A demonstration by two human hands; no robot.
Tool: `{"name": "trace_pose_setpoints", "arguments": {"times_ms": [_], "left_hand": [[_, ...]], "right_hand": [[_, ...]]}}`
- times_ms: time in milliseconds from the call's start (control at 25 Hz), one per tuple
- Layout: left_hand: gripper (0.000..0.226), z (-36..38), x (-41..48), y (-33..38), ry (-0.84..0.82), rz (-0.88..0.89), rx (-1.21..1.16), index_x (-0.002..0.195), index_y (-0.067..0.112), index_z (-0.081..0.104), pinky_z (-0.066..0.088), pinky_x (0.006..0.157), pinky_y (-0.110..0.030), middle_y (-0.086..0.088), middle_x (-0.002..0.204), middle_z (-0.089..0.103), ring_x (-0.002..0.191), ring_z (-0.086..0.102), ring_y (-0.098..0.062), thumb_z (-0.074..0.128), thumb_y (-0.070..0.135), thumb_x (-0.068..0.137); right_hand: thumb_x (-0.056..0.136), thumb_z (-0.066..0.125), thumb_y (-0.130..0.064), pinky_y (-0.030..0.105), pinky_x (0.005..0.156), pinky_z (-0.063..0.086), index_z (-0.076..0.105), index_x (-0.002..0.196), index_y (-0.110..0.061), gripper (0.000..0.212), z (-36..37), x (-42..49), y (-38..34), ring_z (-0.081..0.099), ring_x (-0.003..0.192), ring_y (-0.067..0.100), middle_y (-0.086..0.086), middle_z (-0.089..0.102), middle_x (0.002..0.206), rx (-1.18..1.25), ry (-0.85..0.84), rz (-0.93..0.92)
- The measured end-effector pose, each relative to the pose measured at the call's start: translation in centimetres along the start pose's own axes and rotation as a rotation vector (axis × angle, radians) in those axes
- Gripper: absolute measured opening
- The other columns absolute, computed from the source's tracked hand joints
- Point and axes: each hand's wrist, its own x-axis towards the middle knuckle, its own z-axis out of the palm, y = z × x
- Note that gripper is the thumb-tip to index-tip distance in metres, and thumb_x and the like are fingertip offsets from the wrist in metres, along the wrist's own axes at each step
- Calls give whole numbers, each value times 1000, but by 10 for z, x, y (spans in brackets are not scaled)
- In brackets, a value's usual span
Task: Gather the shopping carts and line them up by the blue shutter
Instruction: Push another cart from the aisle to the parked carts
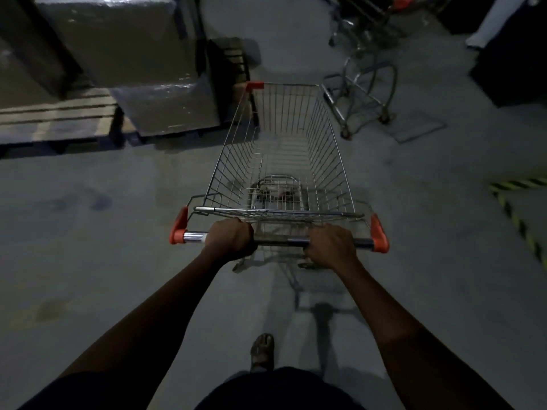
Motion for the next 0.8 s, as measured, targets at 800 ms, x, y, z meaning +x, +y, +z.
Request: {"name": "trace_pose_setpoints", "arguments": {"times_ms": [800], "left_hand": [[32,-75,222,316,190,693,259,62,11,63,46,48,-32,-12,57,61,50,60,-33,75,40,58]], "right_hand": [[72,58,-40,31,72,50,67,84,-18,27,37,-91,292,67,85,26,5,71,86,213,152,704]]}}
